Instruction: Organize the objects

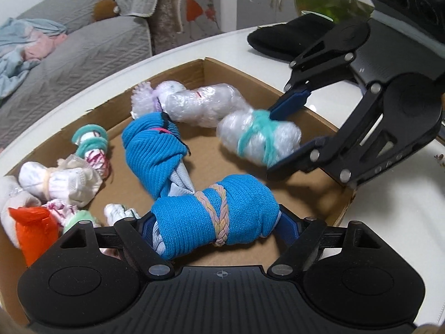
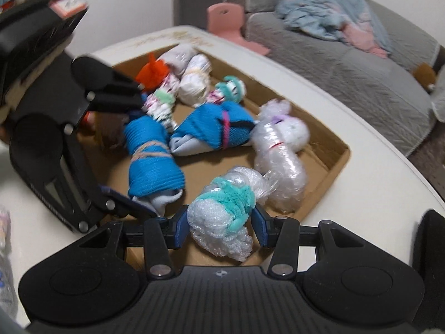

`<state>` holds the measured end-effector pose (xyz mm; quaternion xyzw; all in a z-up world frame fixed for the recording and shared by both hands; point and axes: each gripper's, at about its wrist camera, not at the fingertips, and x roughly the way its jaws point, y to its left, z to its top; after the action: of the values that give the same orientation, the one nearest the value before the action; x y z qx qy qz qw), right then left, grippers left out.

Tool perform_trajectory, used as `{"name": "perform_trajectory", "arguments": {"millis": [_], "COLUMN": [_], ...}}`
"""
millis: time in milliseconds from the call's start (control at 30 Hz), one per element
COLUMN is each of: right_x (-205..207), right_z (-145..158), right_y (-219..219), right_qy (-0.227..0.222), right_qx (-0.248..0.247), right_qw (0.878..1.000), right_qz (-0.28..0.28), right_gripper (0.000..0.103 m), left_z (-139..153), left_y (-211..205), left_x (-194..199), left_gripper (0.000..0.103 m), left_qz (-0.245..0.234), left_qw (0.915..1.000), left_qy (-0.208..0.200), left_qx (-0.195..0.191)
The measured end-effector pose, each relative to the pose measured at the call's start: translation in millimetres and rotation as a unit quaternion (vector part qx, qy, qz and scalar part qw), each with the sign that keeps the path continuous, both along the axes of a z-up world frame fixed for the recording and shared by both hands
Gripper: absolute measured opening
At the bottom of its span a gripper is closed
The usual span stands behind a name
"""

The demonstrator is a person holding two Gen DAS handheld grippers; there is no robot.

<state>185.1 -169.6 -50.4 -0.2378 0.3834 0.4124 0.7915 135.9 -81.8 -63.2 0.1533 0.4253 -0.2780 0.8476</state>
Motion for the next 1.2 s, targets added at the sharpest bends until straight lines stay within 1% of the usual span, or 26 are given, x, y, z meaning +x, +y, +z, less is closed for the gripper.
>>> {"name": "perform_trajectory", "arguments": {"millis": [67, 167, 267, 333, 533, 567, 633, 733, 833, 867, 900, 1033, 1133, 1200], "right_x": [-4, -7, -16, -20, -15, -16, -17, -19, -21, -21, -21, -24, -25, -26], "right_z": [-2, -2, -6, -7, -6, -6, -6, -4, 0, 1, 3, 5, 7, 10], "right_y": [3, 5, 6, 7, 8, 8, 9, 10, 10, 10, 10, 11, 10, 9], "right_qy": [-0.009, -0.014, -0.033, -0.043, -0.046, -0.046, -0.048, -0.055, -0.062, -0.064, -0.062, -0.064, -0.062, -0.060], "right_qx": [-0.008, -0.009, -0.018, -0.025, -0.030, -0.031, -0.033, -0.041, -0.042, -0.041, -0.039, -0.045, -0.039, -0.030], "right_qw": [1.000, 1.000, 0.999, 0.999, 0.998, 0.998, 0.998, 0.998, 0.997, 0.997, 0.997, 0.997, 0.997, 0.997], "right_qz": [0.010, 0.010, 0.013, 0.010, 0.004, 0.003, 0.006, 0.004, 0.000, -0.002, -0.002, -0.008, -0.020, -0.032], "right_gripper": [0.045, 0.045, 0.049, 0.049, 0.051, 0.052, 0.058, 0.060, 0.067, 0.071, 0.073, 0.074, 0.074, 0.076], "left_z": [-2, -4, -5, -4, -3, -2, -2, -1, 1, 2, 3, 6, 12, 18], "left_y": [0, 3, 5, 5, 2, 3, 3, 4, 6, 6, 6, 3, 6, 6], "left_x": [-1, -2, -6, -7, -4, -3, -3, -3, -5, -6, -7, -13, -17, -22], "left_gripper": [0.085, 0.086, 0.086, 0.086, 0.089, 0.090, 0.091, 0.094, 0.099, 0.102, 0.102, 0.102, 0.102, 0.102], "left_qz": [-0.002, 0.009, 0.020, 0.023, 0.032, 0.033, 0.035, 0.040, 0.043, 0.044, 0.044, 0.051, 0.063, 0.068], "left_qw": [1.0000, 0.9999, 0.9995, 0.9994, 0.9994, 0.9994, 0.9993, 0.9991, 0.9989, 0.9988, 0.9988, 0.9986, 0.9976, 0.9973], "left_qy": [-0.001, -0.001, -0.006, -0.008, -0.002, -0.002, 0.000, 0.001, 0.003, 0.004, 0.005, -0.002, 0.002, -0.006], "left_qx": [-0.002, -0.014, -0.024, -0.024, -0.015, -0.014, -0.012, -0.012, -0.018, -0.021, -0.021, -0.014, -0.028, -0.028]}}
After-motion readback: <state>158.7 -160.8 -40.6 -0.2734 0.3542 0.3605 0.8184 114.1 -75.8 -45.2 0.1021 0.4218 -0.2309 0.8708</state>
